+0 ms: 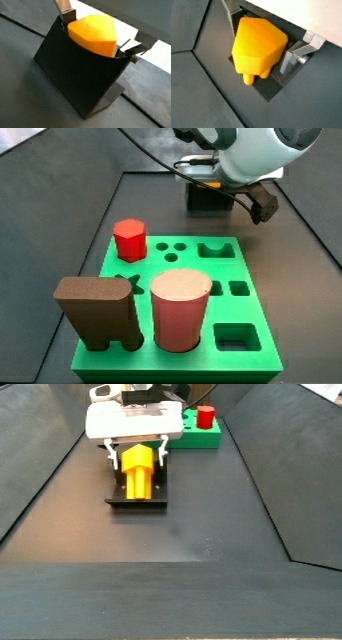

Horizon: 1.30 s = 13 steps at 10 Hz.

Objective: Pick up the 3 prong object. Move up. Rotate the 3 prong object. Place the 3 prong object on the fixture. Regrasp the 3 prong object. Move to above the board. Insert the 3 prong object.
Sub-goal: Regrasp the 3 prong object, then move to above the board.

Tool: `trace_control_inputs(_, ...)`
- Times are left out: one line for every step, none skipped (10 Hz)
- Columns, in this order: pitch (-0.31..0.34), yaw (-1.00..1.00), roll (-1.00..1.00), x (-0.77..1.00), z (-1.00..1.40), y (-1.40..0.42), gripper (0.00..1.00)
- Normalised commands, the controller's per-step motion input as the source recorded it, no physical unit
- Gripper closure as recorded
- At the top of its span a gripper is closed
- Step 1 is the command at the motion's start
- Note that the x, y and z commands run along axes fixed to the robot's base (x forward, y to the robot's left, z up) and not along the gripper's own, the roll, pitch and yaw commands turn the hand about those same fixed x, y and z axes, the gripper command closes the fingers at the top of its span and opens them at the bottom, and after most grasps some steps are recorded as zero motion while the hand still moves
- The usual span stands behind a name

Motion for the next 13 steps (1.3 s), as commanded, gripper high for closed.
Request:
trace_control_inputs(-0.001, -0.01, 0.06, 0.01, -0.17, -0.01, 0.0)
trace_control_inputs(0.0, 0.0, 0.0, 0.0, 0.0, 0.0, 1.0)
trace_control_inputs(0.009, 0.16, -0.43, 0.1, 1.0, -0.01, 1.0)
trace_control_inputs(0.011, 0.16, -0.43, 0.1, 1.0, -0.01, 1.0)
trace_control_inputs(-0.015, 0.12, -0.35, 0.09, 1.0, -0.01, 1.0)
trace_control_inputs(-0.049, 0.09, -0.27, 0.09, 1.0, -0.01, 1.0)
trace_control_inputs(-0.072, 0.07, -0.19, 0.08, 1.0, -0.01, 1.0)
trace_control_inputs(-0.073, 0.03, -0.12, 0.07, 1.0, -0.01, 1.0)
trace_control_inputs(-0.063, 0.0, -0.09, 0.07, 1.0, -0.01, 1.0)
trace_control_inputs(-0.05, -0.01, -0.07, 0.06, 1.0, -0.01, 1.0)
trace_control_inputs(-0.018, -0.03, -0.05, 0.05, 1.0, -0.01, 1.0)
trace_control_inputs(0.012, -0.04, -0.05, 0.05, 1.0, -0.01, 1.0)
trace_control_inputs(0.037, -0.04, -0.05, 0.04, 1.0, -0.01, 1.0)
